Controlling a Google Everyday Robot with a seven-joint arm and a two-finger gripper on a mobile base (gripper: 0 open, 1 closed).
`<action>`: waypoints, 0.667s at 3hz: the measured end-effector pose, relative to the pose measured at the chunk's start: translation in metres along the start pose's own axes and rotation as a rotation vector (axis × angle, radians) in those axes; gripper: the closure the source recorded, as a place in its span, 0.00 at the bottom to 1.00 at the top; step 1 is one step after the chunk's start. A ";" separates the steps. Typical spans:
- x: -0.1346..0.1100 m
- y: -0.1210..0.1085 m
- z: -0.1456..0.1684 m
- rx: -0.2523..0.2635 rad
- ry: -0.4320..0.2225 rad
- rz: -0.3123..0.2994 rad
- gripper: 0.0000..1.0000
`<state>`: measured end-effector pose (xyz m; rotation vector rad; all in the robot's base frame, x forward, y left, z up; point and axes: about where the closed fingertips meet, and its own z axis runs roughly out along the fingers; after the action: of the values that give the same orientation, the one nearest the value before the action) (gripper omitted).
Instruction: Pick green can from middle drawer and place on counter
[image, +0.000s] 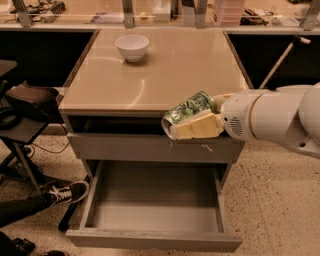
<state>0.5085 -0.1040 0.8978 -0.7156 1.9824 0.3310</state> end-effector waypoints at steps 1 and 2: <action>0.000 0.000 0.000 0.000 0.000 -0.001 1.00; -0.012 -0.012 0.003 0.007 0.015 -0.019 1.00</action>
Offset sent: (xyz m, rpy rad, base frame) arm 0.0540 -0.0129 0.0398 -0.0886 0.0049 0.0021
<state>0.5221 -0.1073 0.9079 -0.7339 1.9889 0.3084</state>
